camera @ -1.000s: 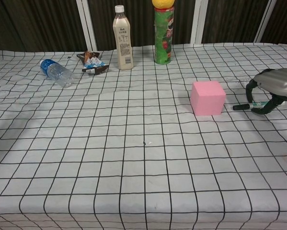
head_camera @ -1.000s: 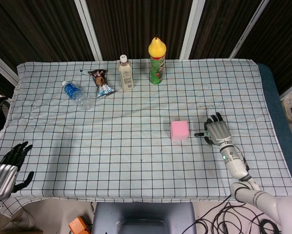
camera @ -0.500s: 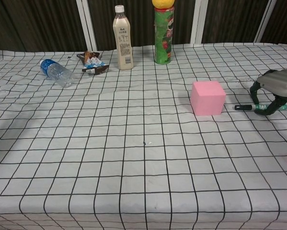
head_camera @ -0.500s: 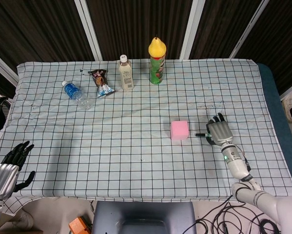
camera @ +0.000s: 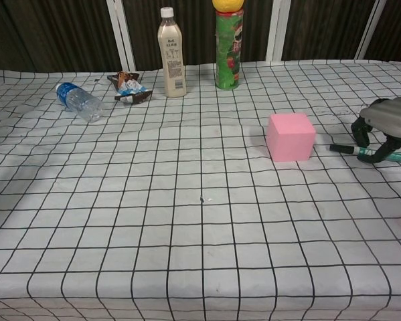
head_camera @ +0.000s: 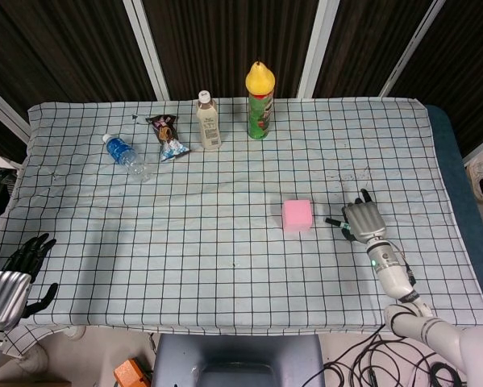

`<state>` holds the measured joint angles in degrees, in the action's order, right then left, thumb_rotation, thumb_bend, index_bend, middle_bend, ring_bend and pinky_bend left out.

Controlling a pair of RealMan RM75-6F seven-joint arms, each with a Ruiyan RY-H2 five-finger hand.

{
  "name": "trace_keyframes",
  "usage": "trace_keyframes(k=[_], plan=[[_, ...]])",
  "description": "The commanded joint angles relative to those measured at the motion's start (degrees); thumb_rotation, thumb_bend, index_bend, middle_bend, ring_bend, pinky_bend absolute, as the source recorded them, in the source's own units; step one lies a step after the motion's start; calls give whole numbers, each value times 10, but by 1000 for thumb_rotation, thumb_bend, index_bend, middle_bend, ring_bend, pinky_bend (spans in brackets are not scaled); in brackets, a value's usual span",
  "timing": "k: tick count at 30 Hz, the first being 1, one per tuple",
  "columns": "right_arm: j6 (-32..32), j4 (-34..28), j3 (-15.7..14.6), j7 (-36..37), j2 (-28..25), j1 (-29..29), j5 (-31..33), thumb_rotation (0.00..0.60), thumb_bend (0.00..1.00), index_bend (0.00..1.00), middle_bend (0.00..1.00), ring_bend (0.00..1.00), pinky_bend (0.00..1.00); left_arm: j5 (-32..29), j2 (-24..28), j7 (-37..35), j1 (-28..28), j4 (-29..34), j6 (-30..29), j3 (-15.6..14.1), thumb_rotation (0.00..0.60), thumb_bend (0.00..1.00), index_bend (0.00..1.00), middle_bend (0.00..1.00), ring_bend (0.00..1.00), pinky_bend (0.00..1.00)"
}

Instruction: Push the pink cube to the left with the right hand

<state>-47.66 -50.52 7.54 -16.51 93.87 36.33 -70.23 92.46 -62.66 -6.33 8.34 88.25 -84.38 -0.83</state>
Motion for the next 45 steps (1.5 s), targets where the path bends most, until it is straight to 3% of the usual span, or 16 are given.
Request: trace_keyframes(k=[1, 12, 33, 45], plan=[[-5, -9, 3, -10, -6, 1, 3, 600, 471, 811, 587, 364, 204, 0, 1, -1, 0, 0, -1, 0, 600, 402, 0, 0, 0, 168], [-7, -18, 7, -62, 6, 6, 23, 600, 491, 886, 658, 468, 265, 4, 2, -6, -2, -1, -6, 0, 600, 402, 0, 0, 0, 168], [-32, 47, 1, -13, 51, 4, -10, 600, 550, 974, 753, 556, 361, 4, 3, -15, -3, -3, -9, 0, 600, 402, 0, 0, 0, 168], [-76, 29, 1, 23, 33, 7, -52, 600, 570, 1000, 782, 584, 392, 4, 4, -17, -3, -4, -7, 0, 600, 402, 0, 0, 0, 168]])
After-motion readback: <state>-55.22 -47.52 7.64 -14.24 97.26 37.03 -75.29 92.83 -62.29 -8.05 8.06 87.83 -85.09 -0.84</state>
